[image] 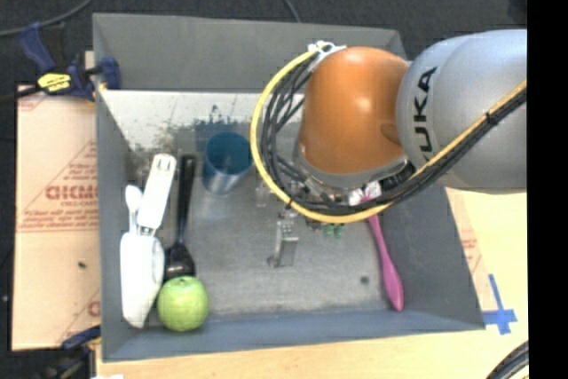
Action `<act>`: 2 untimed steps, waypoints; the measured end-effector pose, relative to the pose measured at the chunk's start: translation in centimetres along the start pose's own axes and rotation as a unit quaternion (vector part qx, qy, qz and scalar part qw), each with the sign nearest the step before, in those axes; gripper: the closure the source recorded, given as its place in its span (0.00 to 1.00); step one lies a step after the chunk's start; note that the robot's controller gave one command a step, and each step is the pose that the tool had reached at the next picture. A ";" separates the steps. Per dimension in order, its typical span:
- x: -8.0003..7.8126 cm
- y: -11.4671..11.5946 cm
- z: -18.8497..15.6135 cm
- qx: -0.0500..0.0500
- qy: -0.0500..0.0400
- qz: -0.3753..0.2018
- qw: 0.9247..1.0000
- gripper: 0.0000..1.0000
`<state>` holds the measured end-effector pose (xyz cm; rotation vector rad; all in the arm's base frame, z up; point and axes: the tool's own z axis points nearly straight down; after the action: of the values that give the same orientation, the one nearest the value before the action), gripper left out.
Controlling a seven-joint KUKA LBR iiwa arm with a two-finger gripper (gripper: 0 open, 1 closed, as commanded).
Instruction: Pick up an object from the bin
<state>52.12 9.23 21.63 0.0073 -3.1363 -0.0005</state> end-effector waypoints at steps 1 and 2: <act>-0.2 -0.1 -0.4 0.000 -0.004 0.002 1.000 0.00; -4.4 0.7 6.5 0.000 -0.001 -0.006 1.000 0.00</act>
Offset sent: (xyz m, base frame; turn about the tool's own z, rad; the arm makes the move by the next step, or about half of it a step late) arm 0.0415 0.0080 -0.0630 -0.0127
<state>56.52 9.96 15.10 0.0261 -3.1389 -0.0014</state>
